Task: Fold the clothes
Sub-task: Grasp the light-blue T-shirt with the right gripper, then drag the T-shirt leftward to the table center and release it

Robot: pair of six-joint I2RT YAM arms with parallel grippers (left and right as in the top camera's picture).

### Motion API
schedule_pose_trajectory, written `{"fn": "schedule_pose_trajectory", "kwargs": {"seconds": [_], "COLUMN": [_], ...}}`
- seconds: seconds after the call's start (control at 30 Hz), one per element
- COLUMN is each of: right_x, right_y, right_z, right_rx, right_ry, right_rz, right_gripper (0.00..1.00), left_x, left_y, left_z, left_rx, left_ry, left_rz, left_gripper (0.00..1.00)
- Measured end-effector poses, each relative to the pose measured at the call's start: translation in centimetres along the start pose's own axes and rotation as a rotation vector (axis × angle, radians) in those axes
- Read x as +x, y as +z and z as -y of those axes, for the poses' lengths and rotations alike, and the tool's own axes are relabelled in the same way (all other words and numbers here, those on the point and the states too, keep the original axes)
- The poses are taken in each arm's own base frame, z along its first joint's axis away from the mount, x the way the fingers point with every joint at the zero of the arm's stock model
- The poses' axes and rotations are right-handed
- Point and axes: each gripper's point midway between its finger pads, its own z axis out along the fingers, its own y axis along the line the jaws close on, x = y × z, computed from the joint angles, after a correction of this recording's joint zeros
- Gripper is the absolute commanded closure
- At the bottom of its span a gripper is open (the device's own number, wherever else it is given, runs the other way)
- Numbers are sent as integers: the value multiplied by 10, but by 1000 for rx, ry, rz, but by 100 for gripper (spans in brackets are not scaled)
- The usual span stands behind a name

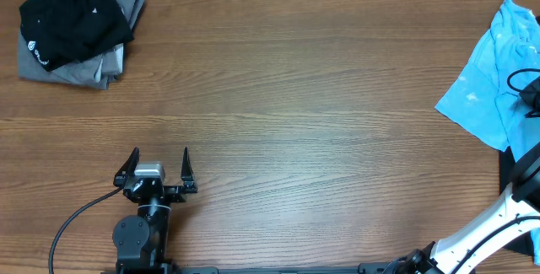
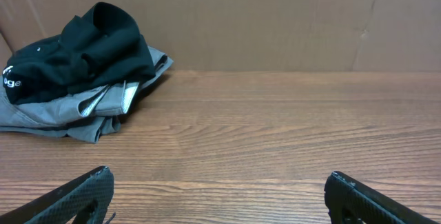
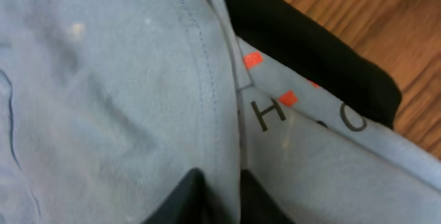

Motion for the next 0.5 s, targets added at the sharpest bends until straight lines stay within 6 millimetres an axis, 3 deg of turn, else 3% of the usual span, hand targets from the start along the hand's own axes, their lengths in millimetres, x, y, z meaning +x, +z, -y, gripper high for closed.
{"fn": "schedule_pose_trajectory", "kwargs": {"seconds": [0.1,0.3,0.5], "right_x": [0,-2,-10], "right_y": [0,-6,-19], "right_z": [3,4,-15], "right_rx": [19,34,-29], "right_ry": [-2,-5,-18], "right_rz": [0,-20,-17], "right_gripper": [96,96,96], "left_x": [0,0,0], "left_y": [0,0,0], "left_z": [0,0,0], "left_rx": [0,0,0], "left_ry": [0,0,0], "left_rz": [0,0,0], "left_gripper": [0,0,0]}}
